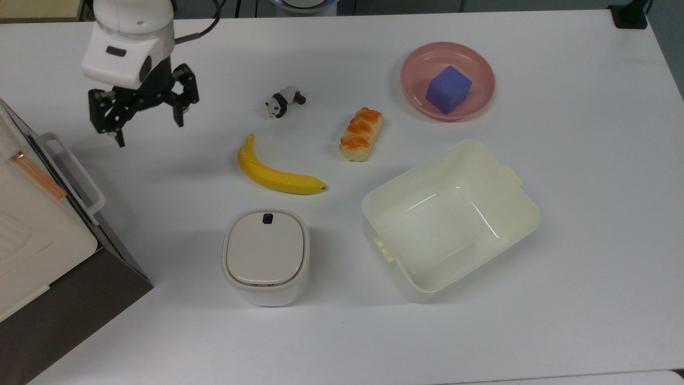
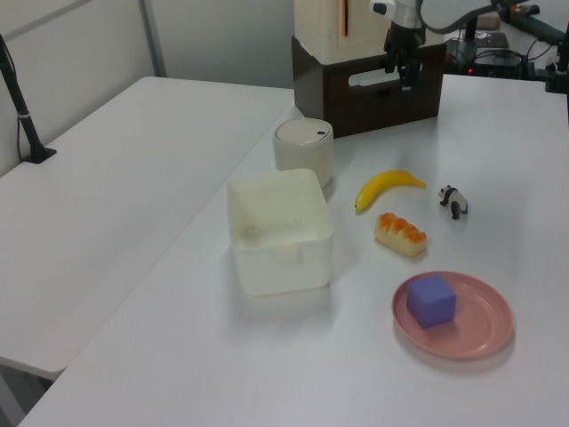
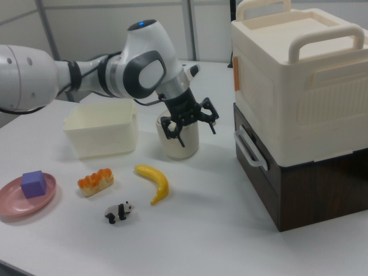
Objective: Slide open the drawer
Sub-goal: 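Move the open gripper toward the white handle of the brown drawer, then lower the gripper and hook it onto the drawer's white handle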
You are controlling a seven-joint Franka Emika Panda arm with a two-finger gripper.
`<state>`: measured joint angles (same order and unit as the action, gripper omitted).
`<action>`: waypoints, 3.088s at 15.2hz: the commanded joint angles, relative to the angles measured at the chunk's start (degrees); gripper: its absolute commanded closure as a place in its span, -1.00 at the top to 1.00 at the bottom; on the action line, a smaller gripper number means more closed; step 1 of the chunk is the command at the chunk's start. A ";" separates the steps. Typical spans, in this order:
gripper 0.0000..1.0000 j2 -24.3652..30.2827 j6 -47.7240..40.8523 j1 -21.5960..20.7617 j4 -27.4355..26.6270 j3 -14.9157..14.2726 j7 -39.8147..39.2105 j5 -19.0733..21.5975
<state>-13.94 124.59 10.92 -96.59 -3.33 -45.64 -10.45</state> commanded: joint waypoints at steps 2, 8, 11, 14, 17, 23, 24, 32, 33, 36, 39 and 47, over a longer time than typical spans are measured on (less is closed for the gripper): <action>1.00 -1.79 5.65 1.74 -0.44 -0.19 -0.94 -2.29; 0.94 -4.51 12.07 3.50 -0.09 -0.89 -0.59 -6.41; 0.94 -5.84 17.44 3.50 -0.09 -1.94 -0.50 -8.09; 0.80 -6.19 17.53 3.50 -0.09 -1.94 -0.50 -9.93; 0.52 -6.19 17.53 3.59 -0.09 -1.94 -0.50 -10.47; 0.39 -6.37 17.53 4.37 0.61 -2.03 -1.03 -12.22; 0.39 -6.72 17.53 4.46 0.70 -1.94 -1.03 -12.75; 0.39 -7.68 17.44 4.55 0.70 -1.94 -0.94 -14.25; 0.28 -7.86 17.44 4.55 0.79 -1.94 -0.94 -14.33; -0.18 -8.21 17.44 4.64 0.88 -1.94 -0.76 -14.34; -0.40 -9.26 17.36 4.64 3.16 -1.94 -0.50 -13.90; -0.47 -9.36 17.36 4.64 3.25 -1.94 0.73 -13.90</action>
<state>-22.72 141.04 15.79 -94.13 -4.85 -45.73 -23.88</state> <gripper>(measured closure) 0.696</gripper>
